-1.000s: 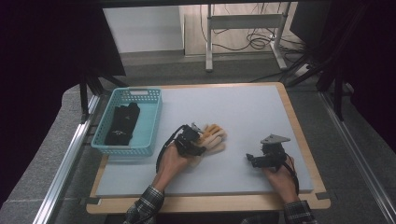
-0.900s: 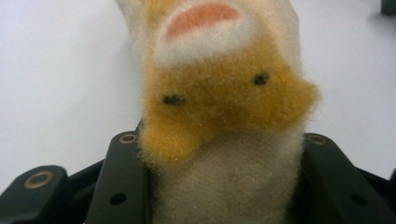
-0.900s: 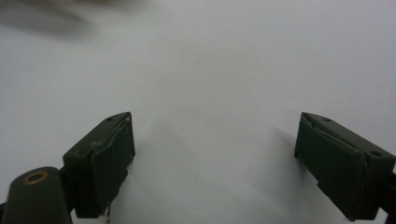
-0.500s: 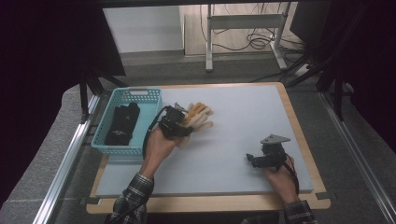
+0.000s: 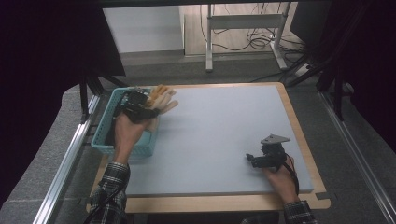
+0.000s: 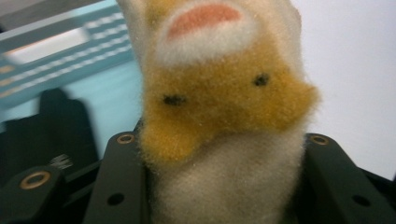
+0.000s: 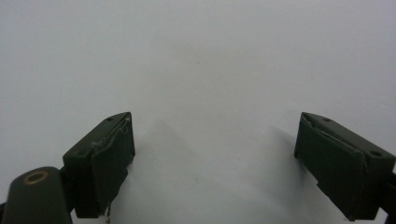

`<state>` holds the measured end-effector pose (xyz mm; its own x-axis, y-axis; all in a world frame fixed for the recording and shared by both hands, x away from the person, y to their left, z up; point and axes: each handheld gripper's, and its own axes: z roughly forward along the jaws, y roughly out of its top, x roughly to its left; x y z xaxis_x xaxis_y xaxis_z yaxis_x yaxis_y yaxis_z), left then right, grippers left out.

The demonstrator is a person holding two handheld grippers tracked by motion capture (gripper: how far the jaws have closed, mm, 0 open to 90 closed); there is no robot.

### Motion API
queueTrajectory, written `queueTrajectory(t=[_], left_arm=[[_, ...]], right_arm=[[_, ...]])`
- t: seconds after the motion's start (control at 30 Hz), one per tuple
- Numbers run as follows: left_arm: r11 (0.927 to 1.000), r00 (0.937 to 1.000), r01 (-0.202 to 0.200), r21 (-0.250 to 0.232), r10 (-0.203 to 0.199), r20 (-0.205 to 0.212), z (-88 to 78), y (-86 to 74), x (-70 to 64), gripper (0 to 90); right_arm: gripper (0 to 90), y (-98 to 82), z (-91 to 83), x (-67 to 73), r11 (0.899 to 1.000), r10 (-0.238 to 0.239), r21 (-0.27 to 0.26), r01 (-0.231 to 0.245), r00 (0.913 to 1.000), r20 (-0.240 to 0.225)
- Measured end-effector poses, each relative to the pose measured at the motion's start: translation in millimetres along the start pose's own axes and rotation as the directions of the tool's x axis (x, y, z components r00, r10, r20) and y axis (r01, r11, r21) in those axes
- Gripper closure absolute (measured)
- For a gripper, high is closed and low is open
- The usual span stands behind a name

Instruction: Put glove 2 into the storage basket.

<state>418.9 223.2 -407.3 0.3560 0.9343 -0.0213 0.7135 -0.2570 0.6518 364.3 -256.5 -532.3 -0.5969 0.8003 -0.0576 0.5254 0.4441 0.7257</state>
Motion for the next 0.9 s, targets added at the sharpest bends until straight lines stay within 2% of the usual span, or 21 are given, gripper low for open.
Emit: queueTrajectory(t=[0.13,0.2,0.4,0.5,0.63,0.77,0.9], left_arm=[[0.9983,0.9971,0.055,0.020,-0.053,-0.055,3.2,-5.1,22.0,53.5],[0.9943,0.9917,0.102,0.033,-0.099,-0.083,8.8,-9.8,34.8,53.6],[0.9843,0.9791,0.157,0.081,-0.144,-0.143,27.3,-18.7,55.8,53.5],[0.9791,0.9751,0.179,0.097,-0.163,-0.151,38.1,-21.3,60.4,53.2],[0.9741,0.9755,0.183,0.132,-0.164,-0.147,54.6,-22.8,62.6,52.9],[0.9712,0.9805,0.169,0.168,-0.149,-0.128,71.0,-21.1,57.0,52.3],[0.9646,0.9861,0.150,0.217,-0.130,-0.103,85.8,-20.2,49.9,50.8]], right_arm=[[11.7,0.0,0.0,0.0,1.000,0.000,0.000,0.000,1.0000,0.000],[11.7,0.0,0.0,0.0,1.000,0.001,0.000,-0.001,1.0000,0.000],[11.7,0.0,0.0,0.1,1.000,0.001,0.000,-0.001,1.0000,0.000],[11.7,0.0,0.0,0.1,1.000,0.002,0.000,-0.002,1.0000,0.000],[11.7,0.0,0.0,0.1,1.000,0.001,0.000,-0.001,1.0000,0.000],[11.7,0.0,0.0,0.0,1.000,0.002,0.000,-0.002,1.0000,0.000],[11.7,0.0,-0.1,0.0,1.000,0.002,0.000,-0.002,1.0000,-0.001]])
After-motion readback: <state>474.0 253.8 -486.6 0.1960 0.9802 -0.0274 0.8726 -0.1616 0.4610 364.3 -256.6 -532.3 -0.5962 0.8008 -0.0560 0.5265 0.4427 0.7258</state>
